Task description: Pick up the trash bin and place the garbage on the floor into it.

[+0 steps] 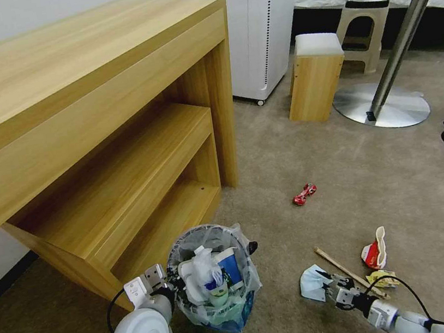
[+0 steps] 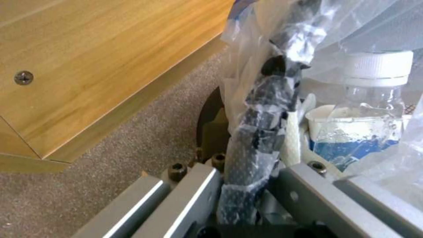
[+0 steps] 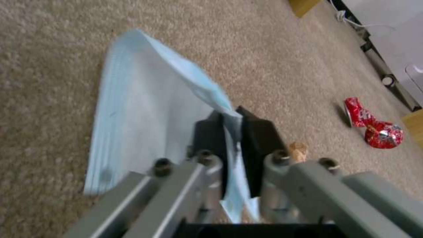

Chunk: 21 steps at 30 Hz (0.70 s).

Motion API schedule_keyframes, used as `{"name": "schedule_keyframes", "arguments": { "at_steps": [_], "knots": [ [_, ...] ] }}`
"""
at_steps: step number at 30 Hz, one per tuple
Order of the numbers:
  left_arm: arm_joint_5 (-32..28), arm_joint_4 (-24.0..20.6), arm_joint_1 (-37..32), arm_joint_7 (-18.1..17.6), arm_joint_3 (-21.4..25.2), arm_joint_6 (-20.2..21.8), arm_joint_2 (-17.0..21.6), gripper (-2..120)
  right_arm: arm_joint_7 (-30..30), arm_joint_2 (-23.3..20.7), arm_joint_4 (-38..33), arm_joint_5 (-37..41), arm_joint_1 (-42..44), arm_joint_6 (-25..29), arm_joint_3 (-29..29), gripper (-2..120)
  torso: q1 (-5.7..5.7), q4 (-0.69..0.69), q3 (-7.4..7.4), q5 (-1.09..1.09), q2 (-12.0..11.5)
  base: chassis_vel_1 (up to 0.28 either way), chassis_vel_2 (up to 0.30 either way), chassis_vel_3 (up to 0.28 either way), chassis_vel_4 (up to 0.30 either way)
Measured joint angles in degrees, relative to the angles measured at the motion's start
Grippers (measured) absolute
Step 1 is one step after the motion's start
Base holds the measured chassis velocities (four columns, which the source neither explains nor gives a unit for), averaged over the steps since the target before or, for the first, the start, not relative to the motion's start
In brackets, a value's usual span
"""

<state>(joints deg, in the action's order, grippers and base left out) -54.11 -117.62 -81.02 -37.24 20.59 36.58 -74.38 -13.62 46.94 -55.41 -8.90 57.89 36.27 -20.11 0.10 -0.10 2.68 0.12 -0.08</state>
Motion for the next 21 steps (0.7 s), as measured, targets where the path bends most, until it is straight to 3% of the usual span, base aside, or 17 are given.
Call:
{"name": "schedule_keyframes", "arguments": {
  "at_steps": [1,3,15,21],
  "knots": [
    [0.0,-0.1,0.0,0.0,0.0,0.0,-0.1,0,0.2,0.0,0.1,0.0,0.0,0.2,0.1,2,0.00,0.00,0.00,0.00,0.0,0.000,0.000,0.000,0.000],
    [0.0,-0.1,0.0,0.0,-0.1,0.0,-0.2,0,0.4,0.0,0.1,0.0,0.0,0.2,0.1,0,0.00,0.00,0.00,0.00,0.0,0.000,0.000,0.000,0.000],
    [0.4,-0.7,-0.8,0.0,0.0,0.0,-0.6,0,2.5,0.9,1.3,0.4,-0.9,2.3,-0.4,0,0.01,0.00,0.00,0.00,0.0,0.000,0.000,0.000,0.000],
    [-0.1,0.0,-0.4,0.0,0.0,0.0,1.1,0,2.4,-0.8,-1.3,1.8,1.1,2.7,3.5,0,0.01,0.00,0.00,0.02,0.0,0.000,0.000,0.000,0.000]
  ]
}}
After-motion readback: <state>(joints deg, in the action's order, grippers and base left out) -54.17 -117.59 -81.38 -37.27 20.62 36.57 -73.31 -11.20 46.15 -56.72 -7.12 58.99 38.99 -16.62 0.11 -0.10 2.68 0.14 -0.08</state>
